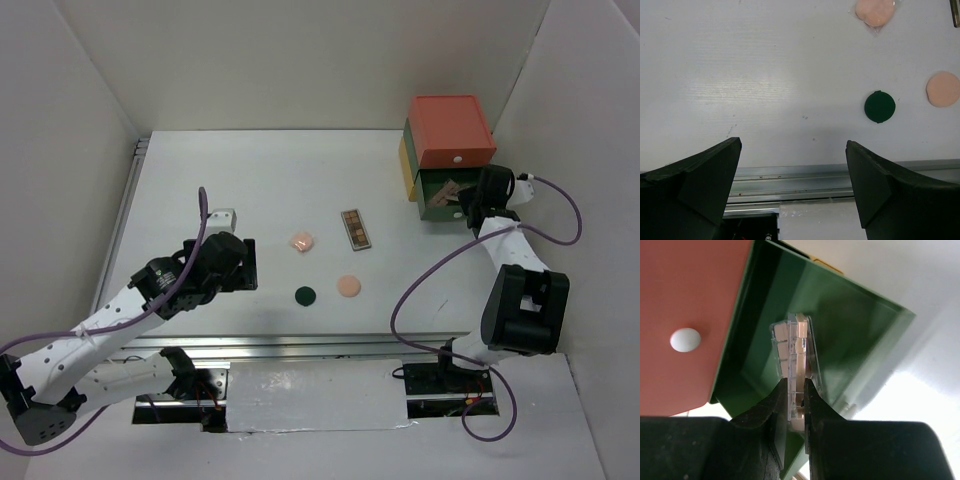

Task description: Organize the makeup

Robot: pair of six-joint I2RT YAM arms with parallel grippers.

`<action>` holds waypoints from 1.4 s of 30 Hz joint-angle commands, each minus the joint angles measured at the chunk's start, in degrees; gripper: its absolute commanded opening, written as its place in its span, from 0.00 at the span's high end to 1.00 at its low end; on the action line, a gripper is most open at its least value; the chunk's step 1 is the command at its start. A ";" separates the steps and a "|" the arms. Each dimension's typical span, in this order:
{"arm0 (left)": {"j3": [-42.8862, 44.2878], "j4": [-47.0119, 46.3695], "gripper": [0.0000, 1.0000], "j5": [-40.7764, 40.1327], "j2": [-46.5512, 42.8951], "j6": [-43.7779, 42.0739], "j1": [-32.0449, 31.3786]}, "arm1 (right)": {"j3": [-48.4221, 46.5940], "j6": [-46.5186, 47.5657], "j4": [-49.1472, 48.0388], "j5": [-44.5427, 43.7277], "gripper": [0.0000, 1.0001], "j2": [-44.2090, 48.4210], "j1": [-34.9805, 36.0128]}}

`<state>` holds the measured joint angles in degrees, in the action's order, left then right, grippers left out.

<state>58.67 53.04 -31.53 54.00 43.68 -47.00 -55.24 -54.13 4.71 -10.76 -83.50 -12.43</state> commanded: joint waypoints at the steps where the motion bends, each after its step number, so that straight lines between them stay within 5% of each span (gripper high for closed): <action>1: -0.66 -1.79 0.01 -0.99 0.23 -0.79 0.42 | -3.55 -0.45 -4.53 1.09 1.00 -0.52 -0.23; 10: -1.55 -3.38 0.01 -0.20 0.49 -1.93 0.42 | -3.21 -0.19 -6.99 3.29 1.00 -3.86 -0.23; 15: -2.16 -4.52 0.01 0.77 0.23 -2.72 0.51 | -1.18 -0.19 -15.52 9.35 0.91 -5.26 -0.32; 18: -2.07 -4.34 0.01 0.77 0.67 -2.72 0.51 | -2.58 -0.62 -16.14 11.81 0.76 -7.11 -0.23; 19: -2.16 -4.43 0.01 0.85 0.67 -2.64 0.60 | -2.94 -0.71 -14.74 11.73 0.54 -7.28 -0.23; 23: -2.25 -4.43 0.01 0.50 0.67 -2.37 0.60 | -2.68 -0.63 -12.98 10.77 0.25 -4.75 -0.23; 28: -2.07 -4.96 0.01 1.38 2.07 -2.28 1.74 | -1.89 0.78 -9.28 6.64 0.14 2.27 -0.23; 36: 3.28 -12.59 0.01 6.73 10.50 0.88 2.71 | -2.94 1.57 -5.59 8.47 0.14 9.92 -0.23; 41: 12.15 -19.45 0.01 10.43 24.11 1.67 2.71 | -1.36 5.24 -0.42 11.98 0.13 17.14 1.61; 42: 14.34 -20.07 0.01 11.04 30.23 1.58 2.71 | -1.36 6.31 1.51 12.60 0.01 19.24 3.36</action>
<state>67.53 40.38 -23.66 75.79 44.03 -44.42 -56.58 -51.96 1.17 -0.82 -69.47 -11.62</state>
